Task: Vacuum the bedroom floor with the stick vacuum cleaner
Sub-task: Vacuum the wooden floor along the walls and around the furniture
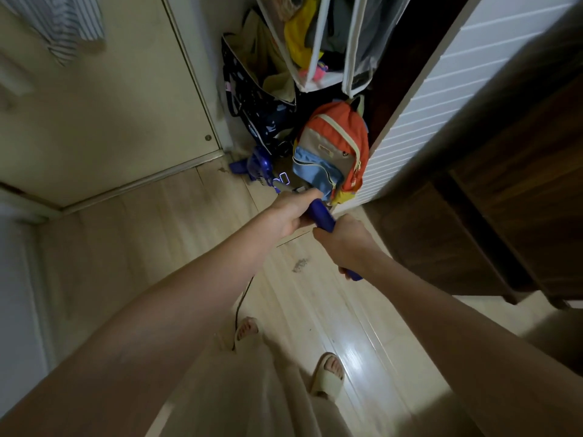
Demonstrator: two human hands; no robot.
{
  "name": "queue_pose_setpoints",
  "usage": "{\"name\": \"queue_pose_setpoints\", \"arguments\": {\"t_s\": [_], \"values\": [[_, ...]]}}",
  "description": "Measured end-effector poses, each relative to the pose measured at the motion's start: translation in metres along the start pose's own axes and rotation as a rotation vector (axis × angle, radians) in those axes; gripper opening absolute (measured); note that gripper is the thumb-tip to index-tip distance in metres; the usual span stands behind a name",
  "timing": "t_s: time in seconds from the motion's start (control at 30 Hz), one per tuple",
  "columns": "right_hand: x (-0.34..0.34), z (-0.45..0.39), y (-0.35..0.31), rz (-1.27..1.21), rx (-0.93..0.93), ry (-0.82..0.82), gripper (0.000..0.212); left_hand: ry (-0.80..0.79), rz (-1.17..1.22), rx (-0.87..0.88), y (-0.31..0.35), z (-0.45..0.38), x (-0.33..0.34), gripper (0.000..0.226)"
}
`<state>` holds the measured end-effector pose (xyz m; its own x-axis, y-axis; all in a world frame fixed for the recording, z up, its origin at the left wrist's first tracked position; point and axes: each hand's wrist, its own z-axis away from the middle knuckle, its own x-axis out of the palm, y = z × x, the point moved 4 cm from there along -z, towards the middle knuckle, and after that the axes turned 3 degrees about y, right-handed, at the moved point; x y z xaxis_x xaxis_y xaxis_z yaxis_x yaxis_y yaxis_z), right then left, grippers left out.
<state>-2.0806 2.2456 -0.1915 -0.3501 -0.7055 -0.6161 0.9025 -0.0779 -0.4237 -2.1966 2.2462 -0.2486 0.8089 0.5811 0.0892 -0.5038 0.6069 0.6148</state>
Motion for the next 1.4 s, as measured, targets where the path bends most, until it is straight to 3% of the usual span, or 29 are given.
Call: {"name": "queue_pose_setpoints", "arguments": {"t_s": [0.17, 0.43, 0.63, 0.9, 1.13, 1.4], "values": [[-0.026, 0.053, 0.056, -0.039, 0.007, -0.033, 0.023, -0.012, -0.023, -0.018, -0.041, 0.037, 0.046, 0.007], [-0.046, 0.056, 0.109, -0.02, -0.028, -0.033, 0.024, -0.011, 0.044, -0.009, -0.072, 0.05, 0.093, 0.026], [-0.038, 0.024, 0.105, -0.088, -0.034, -0.021, 0.021, 0.049, -0.002, 0.016, -0.055, 0.038, 0.096, 0.012], [-0.047, 0.101, 0.141, -0.087, 0.016, -0.14, 0.021, -0.027, -0.041, -0.102, -0.098, 0.094, 0.107, 0.008], [-0.047, 0.049, 0.124, -0.065, -0.007, -0.026, 0.026, -0.008, -0.059, -0.042, -0.069, 0.066, 0.107, 0.009], [-0.061, 0.064, 0.102, -0.115, -0.047, -0.217, 0.02, 0.077, 0.1, -0.039, -0.057, 0.087, 0.095, 0.013]]}}
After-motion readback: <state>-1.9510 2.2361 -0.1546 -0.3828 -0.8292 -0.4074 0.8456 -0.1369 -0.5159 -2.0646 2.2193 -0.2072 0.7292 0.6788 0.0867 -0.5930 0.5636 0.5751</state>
